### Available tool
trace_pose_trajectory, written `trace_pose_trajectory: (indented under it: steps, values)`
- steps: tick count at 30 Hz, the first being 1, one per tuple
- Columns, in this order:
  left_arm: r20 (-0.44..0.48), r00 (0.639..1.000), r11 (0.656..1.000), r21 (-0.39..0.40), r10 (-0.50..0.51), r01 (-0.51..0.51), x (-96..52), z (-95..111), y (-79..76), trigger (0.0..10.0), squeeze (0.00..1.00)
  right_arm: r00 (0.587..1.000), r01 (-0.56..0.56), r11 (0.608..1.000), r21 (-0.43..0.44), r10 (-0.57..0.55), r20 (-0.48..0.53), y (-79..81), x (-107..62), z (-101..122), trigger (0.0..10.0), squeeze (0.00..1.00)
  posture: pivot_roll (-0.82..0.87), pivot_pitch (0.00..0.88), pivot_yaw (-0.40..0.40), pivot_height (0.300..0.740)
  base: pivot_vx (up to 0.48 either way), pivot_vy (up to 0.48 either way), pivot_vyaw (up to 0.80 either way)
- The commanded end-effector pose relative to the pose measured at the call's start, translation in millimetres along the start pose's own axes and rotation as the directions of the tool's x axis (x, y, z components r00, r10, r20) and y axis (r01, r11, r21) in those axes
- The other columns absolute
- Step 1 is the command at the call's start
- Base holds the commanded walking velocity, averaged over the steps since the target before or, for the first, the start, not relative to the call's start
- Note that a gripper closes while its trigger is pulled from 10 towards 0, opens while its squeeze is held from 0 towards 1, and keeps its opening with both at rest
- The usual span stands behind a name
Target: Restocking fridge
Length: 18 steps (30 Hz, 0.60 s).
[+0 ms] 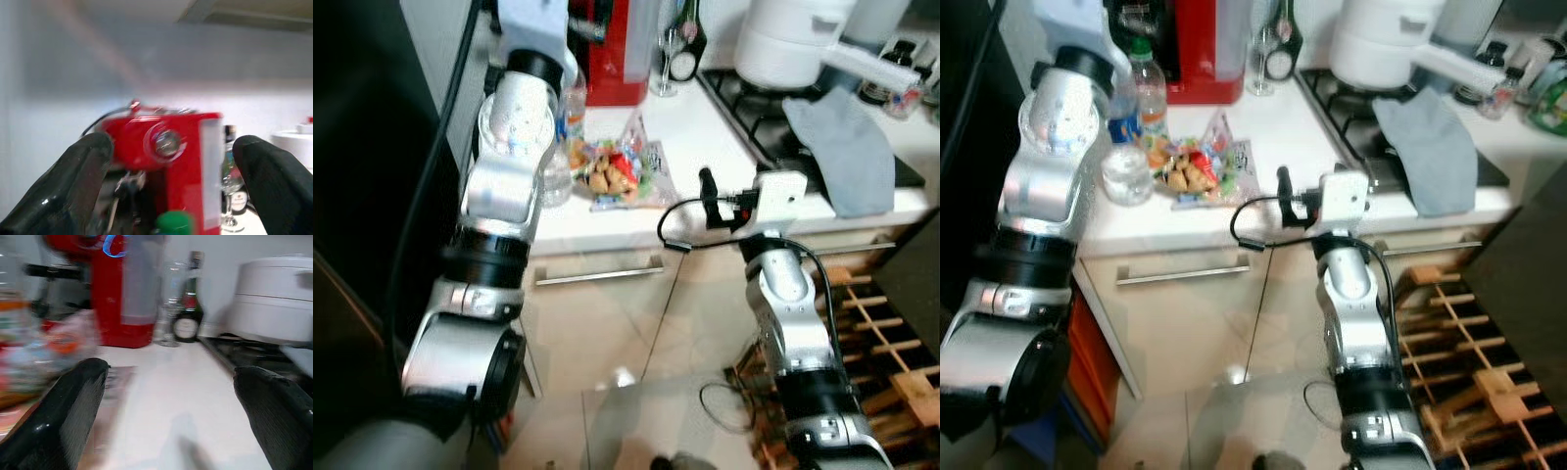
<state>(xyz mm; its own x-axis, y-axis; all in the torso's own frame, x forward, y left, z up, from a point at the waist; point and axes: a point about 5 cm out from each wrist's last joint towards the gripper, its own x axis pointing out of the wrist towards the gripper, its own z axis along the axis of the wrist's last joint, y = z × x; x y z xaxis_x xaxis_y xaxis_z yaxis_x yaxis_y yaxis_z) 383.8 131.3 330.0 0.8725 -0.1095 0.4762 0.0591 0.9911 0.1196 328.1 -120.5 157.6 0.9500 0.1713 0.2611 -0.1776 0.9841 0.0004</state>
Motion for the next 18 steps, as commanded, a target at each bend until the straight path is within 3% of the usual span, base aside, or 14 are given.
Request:
trace_pose_trajectory:
  steps: [1, 11, 18]
  values:
    - [0.004, 1.0, 0.998, -0.063, 0.007, -0.007, 11.7, 13.7, 6.8, 10.0, 0.0, 1.0, 0.011, 1.0, 0.007, -0.011, 0.012, -3.5, -1.0, 4.6, 10.0, 0.09, -0.03, 0.0, -0.001, 0.74, 0.0, 0.0, 0.0]
    - [-0.134, 0.989, 0.991, -0.129, -0.06, 0.043, 19.7, -9.2, 0.1, 10.0, 0.0, 1.0, 0.021, 1.0, 0.009, -0.021, 0.003, -5.1, -3.2, 4.6, 10.0, 0.09, -0.03, 0.0, 0.006, 0.74, 0.0, 0.0, 0.0]
    - [-0.176, 0.979, 0.983, -0.166, -0.106, 0.076, 23.9, -15.8, -5.4, 10.0, 0.0, 1.0, 0.004, 1.0, 0.017, -0.004, -0.004, 0.1, -3.5, 4.4, 10.0, 0.09, -0.03, 0.0, 0.01, 0.74, 0.0, 0.0, 0.0]
